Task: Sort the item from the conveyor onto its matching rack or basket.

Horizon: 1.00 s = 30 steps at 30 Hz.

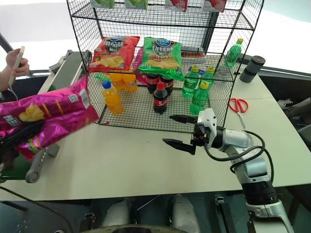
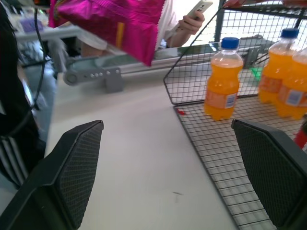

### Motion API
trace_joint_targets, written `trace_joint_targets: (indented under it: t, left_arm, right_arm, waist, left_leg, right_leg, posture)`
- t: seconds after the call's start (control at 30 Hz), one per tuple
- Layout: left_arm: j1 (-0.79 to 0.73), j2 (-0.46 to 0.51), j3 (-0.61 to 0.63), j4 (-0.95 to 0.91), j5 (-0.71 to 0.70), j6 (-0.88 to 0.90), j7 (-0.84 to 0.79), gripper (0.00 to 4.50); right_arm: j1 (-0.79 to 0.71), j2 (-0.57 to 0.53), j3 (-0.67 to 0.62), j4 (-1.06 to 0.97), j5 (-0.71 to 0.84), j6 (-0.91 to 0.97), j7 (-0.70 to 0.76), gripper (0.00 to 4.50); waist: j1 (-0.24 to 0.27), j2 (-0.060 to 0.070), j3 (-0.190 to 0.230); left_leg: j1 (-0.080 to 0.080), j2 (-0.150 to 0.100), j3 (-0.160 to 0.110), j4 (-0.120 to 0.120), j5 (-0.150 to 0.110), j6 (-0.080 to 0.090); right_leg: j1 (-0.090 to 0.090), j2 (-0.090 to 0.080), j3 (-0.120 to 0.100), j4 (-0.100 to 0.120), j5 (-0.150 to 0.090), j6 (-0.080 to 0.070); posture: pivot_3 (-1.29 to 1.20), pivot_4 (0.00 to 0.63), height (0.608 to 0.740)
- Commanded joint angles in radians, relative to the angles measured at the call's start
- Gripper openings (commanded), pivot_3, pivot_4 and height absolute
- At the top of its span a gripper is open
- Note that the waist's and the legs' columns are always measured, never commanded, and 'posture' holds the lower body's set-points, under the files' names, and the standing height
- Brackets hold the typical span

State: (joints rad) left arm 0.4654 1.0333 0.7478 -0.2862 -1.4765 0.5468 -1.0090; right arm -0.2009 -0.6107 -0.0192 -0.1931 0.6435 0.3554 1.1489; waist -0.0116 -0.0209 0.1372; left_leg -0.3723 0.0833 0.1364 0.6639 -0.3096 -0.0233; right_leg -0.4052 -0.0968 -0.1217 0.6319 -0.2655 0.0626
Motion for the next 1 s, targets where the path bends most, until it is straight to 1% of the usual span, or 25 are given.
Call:
trace_joint_targets:
  t: [0.03,0.07,0.13,0.2,0.27,0.3,0.33,0.4,0.43,0.53,0.57,0.73,0.9,1.0]
  left_arm:
    - [-0.047,0.040,-0.031,-0.024,-0.226,0.229,-0.026,0.06]
    - [-0.070,0.049,-0.065,-0.031,-0.264,0.278,-0.026,0.06]
    - [-0.168,0.036,-0.187,-0.029,-0.332,0.350,-0.005,0.06]
    - [-0.275,-0.003,-0.294,-0.017,-0.338,0.392,0.006,0.06]
    - [-0.381,-0.053,-0.386,0.006,-0.275,0.416,-0.003,0.06]
    - [-0.434,-0.075,-0.424,0.040,-0.272,0.438,0.002,0.06]
    - [-0.480,-0.098,-0.454,0.060,-0.236,0.446,-0.012,0.06]
    - [-0.568,-0.145,-0.501,0.113,-0.221,0.477,-0.012,0.06]
    - [-0.593,-0.160,-0.510,0.129,-0.215,0.492,-0.014,0.06]
    - [-0.663,-0.203,-0.553,0.175,-0.110,0.503,-0.065,0.06]
    - [-0.681,-0.221,-0.561,0.191,-0.083,0.502,-0.078,0.06]
    - [-0.717,-0.298,-0.579,0.194,-0.002,0.501,-0.100,0.06]
    - [-0.737,-0.347,-0.562,0.191,0.020,0.515,-0.086,0.06]
    - [-0.735,-0.363,-0.563,0.179,0.069,0.496,-0.093,0.06]
  right_arm:
    - [0.034,-0.061,-0.032,-0.124,0.189,0.215,0.011,4.50]
    - [0.039,-0.077,-0.033,-0.139,0.224,0.268,0.004,4.50]
    - [0.045,-0.100,-0.031,-0.173,0.279,0.338,0.002,4.50]
    - [0.034,-0.105,-0.043,-0.185,0.344,0.412,-0.027,4.50]
    - [0.025,-0.114,-0.057,-0.201,0.403,0.475,-0.049,4.50]
    - [0.022,-0.117,-0.065,-0.211,0.430,0.499,-0.057,4.50]
    - [0.021,-0.122,-0.072,-0.218,0.463,0.531,-0.069,4.50]
    - [0.025,-0.123,-0.072,-0.240,0.483,0.552,-0.082,4.50]
    - [0.027,-0.121,-0.072,-0.247,0.485,0.554,-0.088,4.50]
    - [0.006,-0.095,-0.086,-0.253,0.596,0.618,-0.164,4.50]
    - [-0.001,-0.087,-0.079,-0.255,0.611,0.630,-0.183,4.50]
    - [-0.047,-0.015,-0.037,-0.242,0.608,0.649,-0.291,4.50]
    - [-0.082,0.014,-0.002,-0.191,0.543,0.640,-0.310,4.50]
    - [-0.100,0.011,0.008,-0.187,0.551,0.657,-0.288,4.50]
  waist:
    - [0.002,0.001,0.001]
    - [0.002,0.001,0.001]
    - [0.002,0.001,0.001]
    - [0.001,0.000,0.000]
    - [-0.001,-0.002,-0.001]
    - [0.000,-0.002,-0.001]
    - [-0.001,-0.002,-0.001]
    - [0.002,-0.003,-0.002]
    - [0.001,-0.003,-0.002]
    - [-0.001,-0.004,-0.002]
    - [0.000,-0.004,-0.002]
    - [0.000,-0.004,-0.002]
    - [0.001,-0.004,-0.003]
    - [0.001,-0.004,-0.002]
  left_leg:
    - [0.000,0.000,0.000,0.000,0.000,0.000]
    - [0.000,0.000,-0.001,0.000,0.000,0.000]
    - [0.000,-0.001,-0.001,0.000,0.000,0.000]
    - [0.000,-0.002,-0.001,0.000,0.000,0.000]
    - [0.000,-0.003,-0.001,0.000,0.000,0.000]
    - [0.000,-0.003,-0.001,0.000,0.000,0.000]
    - [0.000,-0.003,-0.001,0.000,0.000,0.000]
    - [0.000,-0.004,-0.002,0.000,0.000,0.000]
    - [-0.001,-0.004,-0.002,0.000,0.000,0.000]
    - [-0.001,-0.004,-0.002,0.000,0.000,0.000]
    - [-0.001,-0.004,-0.002,0.000,0.000,0.000]
    - [-0.001,-0.004,-0.002,0.000,0.000,0.000]
    - [-0.001,-0.004,-0.002,0.000,0.000,0.000]
    - [-0.001,-0.004,-0.002,0.000,0.000,0.000]
  right_leg:
    - [0.000,0.000,0.000,0.000,0.000,0.000]
    - [0.000,0.000,0.000,0.000,0.000,0.000]
    - [0.001,0.000,0.000,-0.001,0.000,0.000]
    - [0.001,0.000,0.000,-0.001,0.000,0.000]
    - [0.001,0.000,0.000,-0.001,0.000,0.000]
    - [0.001,0.001,0.000,-0.001,0.000,0.000]
    - [0.001,0.001,0.000,-0.001,0.000,0.000]
    - [0.001,0.001,0.000,0.000,0.000,0.000]
    - [0.001,0.002,0.000,-0.001,0.000,0.000]
    - [0.001,0.002,0.000,-0.001,0.000,0.000]
    - [0.001,0.001,0.000,-0.002,0.000,0.000]
    - [0.001,0.001,0.000,-0.001,0.000,0.000]
    - [0.001,0.001,0.000,-0.001,0.000,0.000]
    - [0.001,0.001,0.000,-0.001,0.000,0.000]
  posture:
    - [0.00,0.150,0.726]
    - [0.00,0.150,0.726]
    - [0.00,0.150,0.726]
    - [0.00,0.150,0.726]
    - [0.00,0.150,0.726]
    - [0.00,0.150,0.726]
    - [0.00,0.150,0.726]
    - [0.00,0.150,0.726]
    - [0.00,0.150,0.726]
    - [0.00,0.150,0.726]
    - [0.00,0.150,0.726]
    - [0.00,0.150,0.726]
    - [0.00,0.150,0.726]
    - [0.00,0.150,0.726]
